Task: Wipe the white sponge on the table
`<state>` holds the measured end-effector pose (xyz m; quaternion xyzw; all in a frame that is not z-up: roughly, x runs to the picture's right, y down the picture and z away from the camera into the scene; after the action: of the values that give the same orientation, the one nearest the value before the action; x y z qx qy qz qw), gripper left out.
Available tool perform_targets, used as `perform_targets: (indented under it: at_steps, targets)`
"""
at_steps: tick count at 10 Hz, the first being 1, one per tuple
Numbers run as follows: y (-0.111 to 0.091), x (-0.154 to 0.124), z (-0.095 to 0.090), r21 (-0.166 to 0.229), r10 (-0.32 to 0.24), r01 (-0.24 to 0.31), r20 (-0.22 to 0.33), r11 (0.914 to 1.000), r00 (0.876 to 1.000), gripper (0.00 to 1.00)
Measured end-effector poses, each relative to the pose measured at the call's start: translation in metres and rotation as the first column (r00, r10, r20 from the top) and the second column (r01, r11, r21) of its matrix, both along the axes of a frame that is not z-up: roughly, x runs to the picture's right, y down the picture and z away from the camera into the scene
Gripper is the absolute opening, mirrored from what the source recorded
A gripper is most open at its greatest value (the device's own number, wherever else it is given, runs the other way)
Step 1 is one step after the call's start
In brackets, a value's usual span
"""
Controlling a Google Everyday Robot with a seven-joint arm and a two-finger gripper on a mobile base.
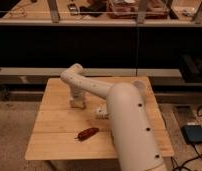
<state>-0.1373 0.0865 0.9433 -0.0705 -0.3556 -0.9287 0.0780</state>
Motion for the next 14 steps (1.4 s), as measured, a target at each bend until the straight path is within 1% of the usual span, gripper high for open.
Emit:
perform_targets:
  at_steps: [1, 2, 3, 4, 5, 6, 7, 8, 9, 10, 11, 12, 13, 14]
  targets:
    - [-0.001, -0.016, 0.002, 0.000, -0.019, 0.019, 0.025, 0.9998, 1.000, 0.00]
    - [-0.001, -0.041, 0.002, 0.003, -0.047, 0.047, 0.064, 0.9989, 0.997, 0.00]
    - [0.003, -0.067, 0.000, 0.006, -0.084, 0.084, 0.111, 0.9964, 0.990, 0.00]
    - [0.008, -0.083, -0.004, 0.008, -0.112, 0.112, 0.140, 0.9937, 0.984, 0.00]
    - [0.015, -0.097, -0.009, 0.011, -0.137, 0.137, 0.169, 0.9905, 0.976, 0.00]
    - [0.025, -0.110, -0.019, 0.016, -0.166, 0.167, 0.201, 0.9859, 0.965, 0.00]
    - [0.043, -0.119, -0.037, 0.021, -0.195, 0.195, 0.229, 0.9805, 0.954, 0.00]
    - [0.054, -0.117, -0.048, 0.020, -0.201, 0.202, 0.234, 0.9791, 0.951, 0.00]
    - [0.067, -0.109, -0.062, 0.023, -0.208, 0.208, 0.229, 0.9779, 0.951, 0.00]
    - [0.085, -0.097, -0.079, 0.014, -0.201, 0.203, 0.216, 0.9792, 0.956, 0.00]
    - [0.096, -0.089, -0.088, 0.006, -0.193, 0.196, 0.208, 0.9807, 0.959, 0.00]
    - [0.107, -0.073, -0.099, -0.004, -0.179, 0.183, 0.182, 0.9831, 0.967, 0.00]
    - [0.117, -0.053, -0.108, -0.015, -0.161, 0.165, 0.143, 0.9862, 0.977, 0.00]
    - [0.121, -0.039, -0.112, -0.016, -0.150, 0.153, 0.113, 0.9881, 0.982, 0.00]
